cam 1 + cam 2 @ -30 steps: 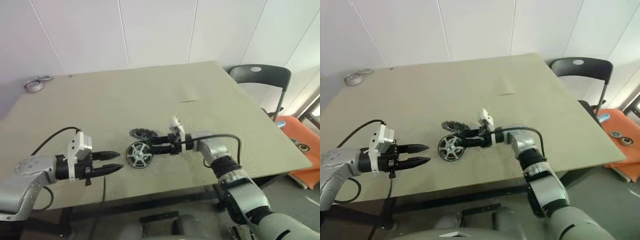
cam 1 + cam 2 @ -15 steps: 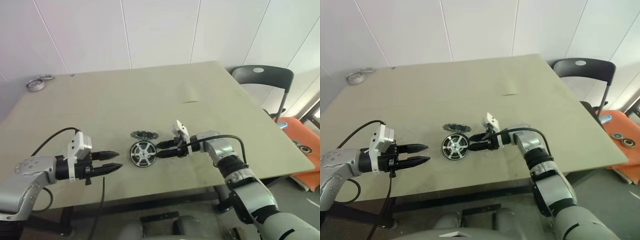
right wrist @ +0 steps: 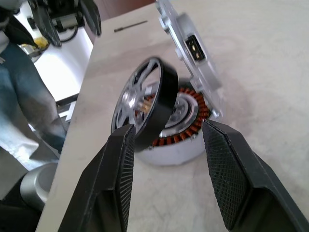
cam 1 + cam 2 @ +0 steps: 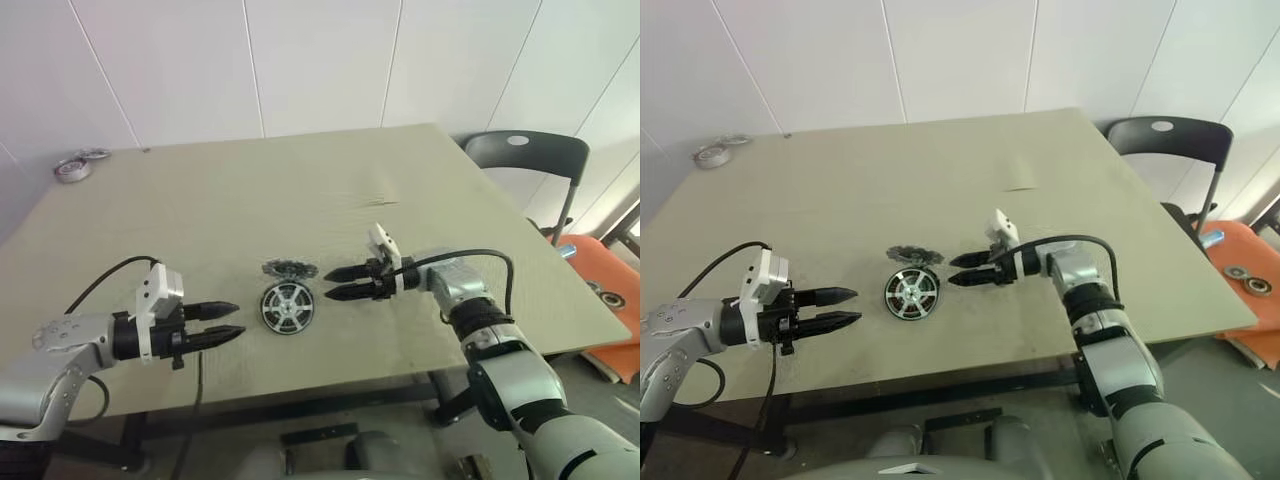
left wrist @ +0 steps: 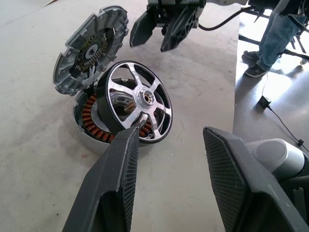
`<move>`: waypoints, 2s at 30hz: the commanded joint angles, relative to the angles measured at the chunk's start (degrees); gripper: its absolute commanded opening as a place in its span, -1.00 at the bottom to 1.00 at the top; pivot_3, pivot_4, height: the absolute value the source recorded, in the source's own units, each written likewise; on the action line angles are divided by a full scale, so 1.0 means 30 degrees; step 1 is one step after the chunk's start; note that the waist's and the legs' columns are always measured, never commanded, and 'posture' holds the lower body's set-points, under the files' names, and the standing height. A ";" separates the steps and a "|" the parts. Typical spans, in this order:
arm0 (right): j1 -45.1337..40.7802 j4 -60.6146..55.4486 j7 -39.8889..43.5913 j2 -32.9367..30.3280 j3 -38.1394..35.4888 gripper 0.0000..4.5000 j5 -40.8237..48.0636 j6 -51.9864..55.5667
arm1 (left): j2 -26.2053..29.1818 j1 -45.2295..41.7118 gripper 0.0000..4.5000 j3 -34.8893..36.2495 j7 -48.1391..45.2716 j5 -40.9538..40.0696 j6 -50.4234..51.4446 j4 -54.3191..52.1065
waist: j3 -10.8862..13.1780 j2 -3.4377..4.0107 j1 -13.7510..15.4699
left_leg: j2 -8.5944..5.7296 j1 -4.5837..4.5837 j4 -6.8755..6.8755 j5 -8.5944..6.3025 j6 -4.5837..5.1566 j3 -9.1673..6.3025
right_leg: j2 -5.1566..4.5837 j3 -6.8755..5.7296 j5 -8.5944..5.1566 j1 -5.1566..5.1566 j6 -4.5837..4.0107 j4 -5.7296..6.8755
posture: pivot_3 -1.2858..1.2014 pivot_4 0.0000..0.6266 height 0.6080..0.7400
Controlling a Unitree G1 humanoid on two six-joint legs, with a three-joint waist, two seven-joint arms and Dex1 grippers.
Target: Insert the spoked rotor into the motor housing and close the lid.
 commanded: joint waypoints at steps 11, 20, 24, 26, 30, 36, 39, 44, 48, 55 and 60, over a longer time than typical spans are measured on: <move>0.0566 -0.1594 -0.1198 0.0683 0.0058 0.02 0.0134 0.2897 | -0.0228 -0.0346 0.01 -0.0213 0.0268 -0.0055 -0.0339 -0.0056 | 0.0000 0.0000 -0.0011 | 0.0000 0.0000 0.0003 0.0000 0.0000 0.0001 | 0.0002 0.0001 0.0000 -0.0004 0.0000 0.0004 | 0.03 -1.00 1.00; 0.0816 -0.1500 -0.2042 0.1299 0.0455 0.02 -0.0196 0.2617 | -0.0205 -0.0389 0.01 -0.0207 0.0404 -0.0146 -0.0196 -0.0208 | 0.0000 0.0000 0.0011 | -0.0002 -0.0002 0.0002 0.0000 0.0000 0.0000 | 0.0001 0.0000 0.0000 -0.0003 0.0000 0.0003 | 0.03 -1.00 1.00; 0.0891 -0.1690 -0.1971 0.1284 0.0715 0.02 -0.0205 0.2894 | -0.0178 -0.0281 0.01 -0.0133 0.0436 -0.0164 -0.0165 -0.0224 | 0.0000 0.0000 0.0002 | -0.0002 -0.0002 0.0002 0.0000 0.0000 -0.0001 | 0.0001 0.0000 0.0001 -0.0003 0.0001 0.0004 | 0.03 -1.00 1.00; 0.0908 -0.1788 -0.2037 0.1311 0.0819 0.02 -0.0227 0.2965 | -0.0201 -0.0367 0.01 -0.0182 0.0500 -0.0168 -0.0115 -0.0204 | 0.0000 0.0000 0.0000 | -0.0002 0.0000 0.0002 0.0000 0.0000 -0.0001 | 0.0002 0.0000 0.0000 -0.0003 0.0000 0.0005 | 0.03 -1.00 1.00; 0.1037 -0.2222 -0.1971 0.1251 0.1001 0.02 -0.0196 0.3200 | -0.0236 -0.0438 0.01 -0.0228 0.0562 -0.0166 -0.0105 -0.0148 | 0.0000 0.0000 -0.0003 | 0.0000 0.0001 0.0002 0.0000 0.0000 0.0000 | 0.0003 0.0000 0.0001 -0.0004 0.0001 0.0006 | 0.03 -1.00 1.00; 0.0892 -0.2348 -0.2366 0.1274 0.1030 -0.38 -0.0255 0.3233 | -0.0292 -0.0565 0.01 -0.0239 0.0642 -0.0139 -0.0176 0.0078 | 0.0000 0.0000 -0.0002 | -0.0002 0.0001 0.0003 0.0000 0.0000 0.0001 | 0.0002 -0.0001 0.0000 -0.0003 0.0001 0.0006 | 0.03 -1.00 1.00; 0.0884 -0.2669 -0.2253 0.1250 0.1175 -0.76 -0.0250 0.3376 | -0.0338 -0.0615 0.01 -0.0277 0.0698 -0.0122 -0.0191 0.0118 | -0.0004 -0.0004 -0.0031 | 0.0003 0.0018 0.0007 0.0001 0.0000 0.0000 | 0.0009 -0.0001 0.0001 0.0008 0.0000 0.0015 | 0.03 -1.00 1.00; 0.0809 -0.3043 -0.2488 0.1226 0.1343 -0.82 -0.0345 0.3443 | -0.0443 -0.0569 0.01 -0.0307 0.0784 -0.0078 -0.0273 0.0160 | -0.0004 -0.0004 -0.0036 | 0.0008 0.0021 0.0014 0.0003 -0.0003 -0.0001 | 0.0016 -0.0002 0.0001 0.0004 -0.0001 0.0032 | 0.03 -1.00 1.00; 0.0617 -0.3261 -0.2563 0.1206 0.1483 -0.82 -0.0383 0.3540 | -0.0549 -0.0517 0.01 -0.0278 0.0828 -0.0044 -0.0304 0.0163 | -0.0004 -0.0004 -0.0040 | 0.0008 0.0016 0.0013 0.0003 -0.0003 0.0000 | 0.0014 -0.0001 0.0001 -0.0002 -0.0001 0.0032 | 0.03 -1.00 1.00; -0.1709 -0.4044 -0.2802 0.1710 0.0728 -0.82 0.1201 0.9249 | -0.0776 -0.0481 0.01 -0.0376 0.0943 0.0083 -0.0473 0.0233 | 0.0000 0.0001 -0.0019 | 0.0008 -0.0003 0.0016 0.0005 -0.0007 -0.0005 | 0.0013 -0.0001 0.0003 -0.0025 -0.0005 0.0041 | 0.03 -1.00 1.00; -0.3188 -0.3970 -0.2764 0.1482 0.2068 -0.82 0.0567 1.1518 | -0.0896 -0.0603 0.01 -0.0502 0.1032 0.0151 -0.0606 0.0353 | -0.0002 -0.0001 0.0001 | 0.0005 -0.0020 -0.0003 0.0005 -0.0008 -0.0004 | 0.0004 -0.0001 0.0003 -0.0045 -0.0005 0.0023 | 0.03 -1.00 1.00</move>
